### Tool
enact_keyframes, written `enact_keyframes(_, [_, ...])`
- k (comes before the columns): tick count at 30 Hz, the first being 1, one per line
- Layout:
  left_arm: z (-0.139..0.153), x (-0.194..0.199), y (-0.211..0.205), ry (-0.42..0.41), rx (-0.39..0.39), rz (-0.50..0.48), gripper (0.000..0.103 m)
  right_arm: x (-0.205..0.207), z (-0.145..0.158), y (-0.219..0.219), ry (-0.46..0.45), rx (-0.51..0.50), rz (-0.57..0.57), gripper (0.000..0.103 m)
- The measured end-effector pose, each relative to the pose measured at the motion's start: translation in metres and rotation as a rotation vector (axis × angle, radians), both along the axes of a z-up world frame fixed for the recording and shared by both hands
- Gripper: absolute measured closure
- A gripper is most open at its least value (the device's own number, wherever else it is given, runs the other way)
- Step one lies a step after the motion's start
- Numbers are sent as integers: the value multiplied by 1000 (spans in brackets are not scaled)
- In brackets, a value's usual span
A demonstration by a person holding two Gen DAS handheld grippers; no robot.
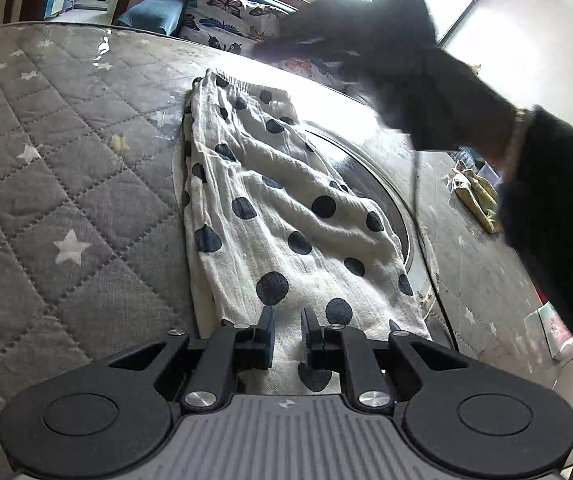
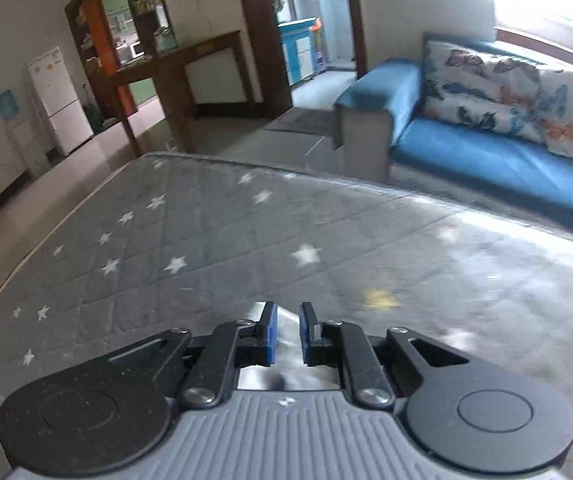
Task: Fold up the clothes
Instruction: 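Lower the trouser edge onto the mattress and open the right tool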
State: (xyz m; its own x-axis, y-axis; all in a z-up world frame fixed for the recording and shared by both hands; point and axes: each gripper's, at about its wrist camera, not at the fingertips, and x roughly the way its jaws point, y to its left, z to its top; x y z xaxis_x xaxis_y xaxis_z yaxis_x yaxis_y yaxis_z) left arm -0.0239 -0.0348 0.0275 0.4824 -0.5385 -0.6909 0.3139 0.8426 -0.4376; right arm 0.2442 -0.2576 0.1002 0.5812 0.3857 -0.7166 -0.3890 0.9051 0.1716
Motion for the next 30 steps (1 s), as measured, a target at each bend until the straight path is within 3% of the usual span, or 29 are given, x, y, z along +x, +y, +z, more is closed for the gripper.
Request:
enact_keyframes(4, [6, 3, -1, -26, 3, 0, 80, -9, -4, -34, 32, -57, -40, 87])
enact_keyframes(10, [4, 9, -6, -16, 26, -7, 80, -7, -32, -45, 84, -13, -54, 87])
enact_keyframes(16, [2, 11, -7, -9, 32, -5, 80, 5, -49, -41, 67, 2, -82, 90])
enact_keyframes(23, [1, 9, -8, -12, 36, -13, 80, 10, -32, -40, -38, 48, -57, 95])
enact_keyframes(27, [0, 7, -8, -14, 35, -13, 80, 27, -51, -36, -4, -38, -79, 94])
enact_keyframes(30, [0, 7, -6, -7, 21, -6, 80, 27, -50, -39, -1, -11, -83, 90])
